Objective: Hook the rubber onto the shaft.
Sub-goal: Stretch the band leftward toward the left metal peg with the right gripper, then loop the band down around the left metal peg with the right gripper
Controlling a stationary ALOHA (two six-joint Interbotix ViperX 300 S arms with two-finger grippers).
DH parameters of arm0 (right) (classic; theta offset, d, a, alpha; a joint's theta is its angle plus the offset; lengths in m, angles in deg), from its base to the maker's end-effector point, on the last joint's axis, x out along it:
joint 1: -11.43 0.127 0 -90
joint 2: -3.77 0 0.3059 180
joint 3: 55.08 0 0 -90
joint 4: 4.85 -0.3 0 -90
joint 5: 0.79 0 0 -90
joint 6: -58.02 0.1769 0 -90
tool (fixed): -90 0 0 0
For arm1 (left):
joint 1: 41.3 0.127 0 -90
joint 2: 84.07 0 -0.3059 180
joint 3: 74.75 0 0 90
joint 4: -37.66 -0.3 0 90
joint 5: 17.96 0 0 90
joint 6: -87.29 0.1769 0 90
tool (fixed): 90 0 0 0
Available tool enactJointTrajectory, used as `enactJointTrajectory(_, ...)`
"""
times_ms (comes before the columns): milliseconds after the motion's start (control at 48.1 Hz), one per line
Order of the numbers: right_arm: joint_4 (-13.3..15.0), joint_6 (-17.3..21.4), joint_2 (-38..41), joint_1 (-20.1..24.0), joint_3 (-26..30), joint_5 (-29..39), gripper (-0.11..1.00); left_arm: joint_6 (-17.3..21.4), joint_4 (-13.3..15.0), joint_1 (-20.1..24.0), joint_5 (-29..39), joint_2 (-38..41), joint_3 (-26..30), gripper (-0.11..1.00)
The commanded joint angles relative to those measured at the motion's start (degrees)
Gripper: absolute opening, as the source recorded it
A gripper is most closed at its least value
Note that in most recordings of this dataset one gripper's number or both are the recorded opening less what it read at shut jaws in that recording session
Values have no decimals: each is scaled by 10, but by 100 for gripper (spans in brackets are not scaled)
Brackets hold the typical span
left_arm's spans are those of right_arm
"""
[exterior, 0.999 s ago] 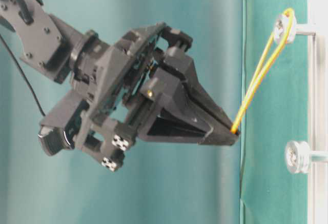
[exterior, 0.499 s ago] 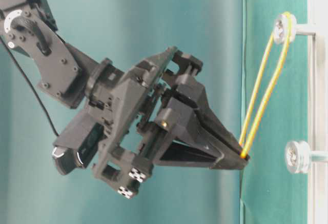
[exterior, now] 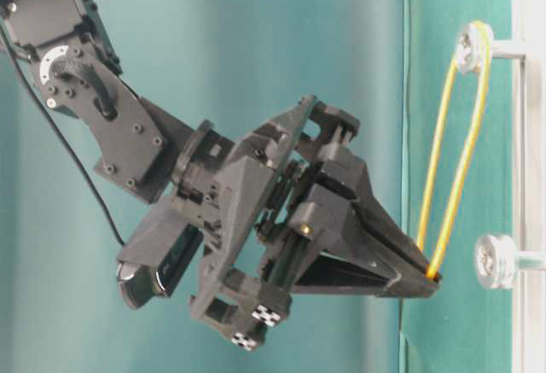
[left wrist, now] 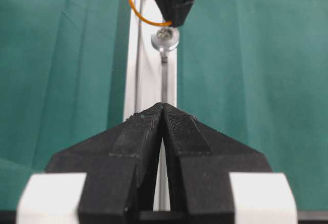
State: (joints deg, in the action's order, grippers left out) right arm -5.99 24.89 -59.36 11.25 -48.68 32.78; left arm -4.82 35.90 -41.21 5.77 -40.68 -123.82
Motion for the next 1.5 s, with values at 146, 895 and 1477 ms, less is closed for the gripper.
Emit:
enactJointTrajectory(146,0,-2,1,-4,27,-5,8,-1,-2,1,-3,4,10,0)
enactJointTrajectory(895,-15,-3,24,-6,31,-16,8,-1,-1,1,-3,4,10,0)
enactJointTrajectory(1477,-19,-3,42,-6,33,-47,8,-1,-2,1,-3,5,9,0)
